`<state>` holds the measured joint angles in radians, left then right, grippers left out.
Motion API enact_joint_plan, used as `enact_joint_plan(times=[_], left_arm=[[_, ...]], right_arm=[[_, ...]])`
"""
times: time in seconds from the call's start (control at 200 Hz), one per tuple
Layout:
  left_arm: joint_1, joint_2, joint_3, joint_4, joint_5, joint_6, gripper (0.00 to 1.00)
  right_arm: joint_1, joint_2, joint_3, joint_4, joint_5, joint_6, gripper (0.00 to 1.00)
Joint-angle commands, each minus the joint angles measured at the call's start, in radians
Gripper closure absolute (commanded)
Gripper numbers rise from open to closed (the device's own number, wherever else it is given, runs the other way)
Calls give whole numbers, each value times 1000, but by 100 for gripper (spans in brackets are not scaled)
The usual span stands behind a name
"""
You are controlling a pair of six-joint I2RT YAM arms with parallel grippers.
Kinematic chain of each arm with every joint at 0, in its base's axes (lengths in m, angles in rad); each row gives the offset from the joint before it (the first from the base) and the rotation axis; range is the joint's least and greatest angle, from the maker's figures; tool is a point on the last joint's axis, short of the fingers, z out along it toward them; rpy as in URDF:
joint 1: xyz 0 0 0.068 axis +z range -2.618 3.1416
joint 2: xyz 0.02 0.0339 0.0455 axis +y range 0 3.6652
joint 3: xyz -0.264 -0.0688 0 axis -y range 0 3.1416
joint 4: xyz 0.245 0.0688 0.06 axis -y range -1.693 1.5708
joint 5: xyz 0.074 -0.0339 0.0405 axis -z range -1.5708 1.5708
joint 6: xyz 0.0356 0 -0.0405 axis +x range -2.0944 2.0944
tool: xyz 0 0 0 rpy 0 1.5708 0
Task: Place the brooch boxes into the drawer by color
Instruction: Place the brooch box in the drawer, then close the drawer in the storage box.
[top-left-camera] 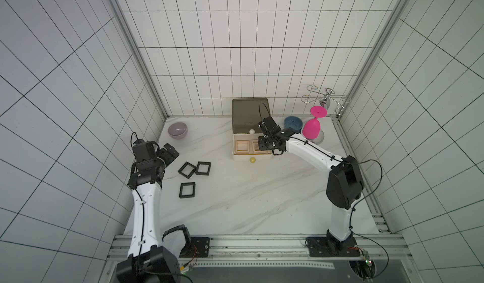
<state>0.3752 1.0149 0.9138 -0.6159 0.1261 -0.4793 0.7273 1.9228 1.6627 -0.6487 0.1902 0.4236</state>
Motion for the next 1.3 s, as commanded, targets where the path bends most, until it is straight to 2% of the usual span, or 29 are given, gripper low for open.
enact_joint_plan(times=[0.0,0.09,0.1,0.25,0.42,0.555,0.615,0.73,0.84,0.925,0.98,1.039,1.109,1.199,1.294], left_arm=[[4,3,-9,26,9,7,2],[3,4,-9,27,10,7,2],[3,4,-9,26,10,8,2],[3,6,-10,28,17,9,2],[4,4,-10,30,18,11,2],[2,5,-10,30,18,11,2],[3,5,-10,30,18,11,2],[3,7,-10,30,19,11,2],[3,7,-10,30,20,11,2],[3,7,-10,30,21,11,2],[3,8,-10,30,23,11,2],[4,7,-10,29,26,13,2],[3,5,-10,31,27,13,2],[4,4,-12,31,27,12,2],[3,5,-13,33,29,13,2]], right_arm=[[-8,13,35,-5,15,6,99],[-7,13,27,1,12,7,85],[-8,11,26,1,12,7,80],[-9,3,28,6,11,4,66],[-9,-42,23,10,-2,3,63],[-5,-139,-22,49,-59,-3,58],[-2,-203,-77,94,-102,-5,55],[-7,-347,-237,243,-252,20,43],[-36,-476,-418,409,-436,142,41],[-58,-541,-562,571,-602,267,43],[-58,-562,-642,657,-675,337,49],[-55,-567,-721,714,-722,398,71],[-54,-570,-815,763,-705,429,100],[-54,-581,-902,822,-646,472,100],[-55,-571,-920,824,-584,462,100]])
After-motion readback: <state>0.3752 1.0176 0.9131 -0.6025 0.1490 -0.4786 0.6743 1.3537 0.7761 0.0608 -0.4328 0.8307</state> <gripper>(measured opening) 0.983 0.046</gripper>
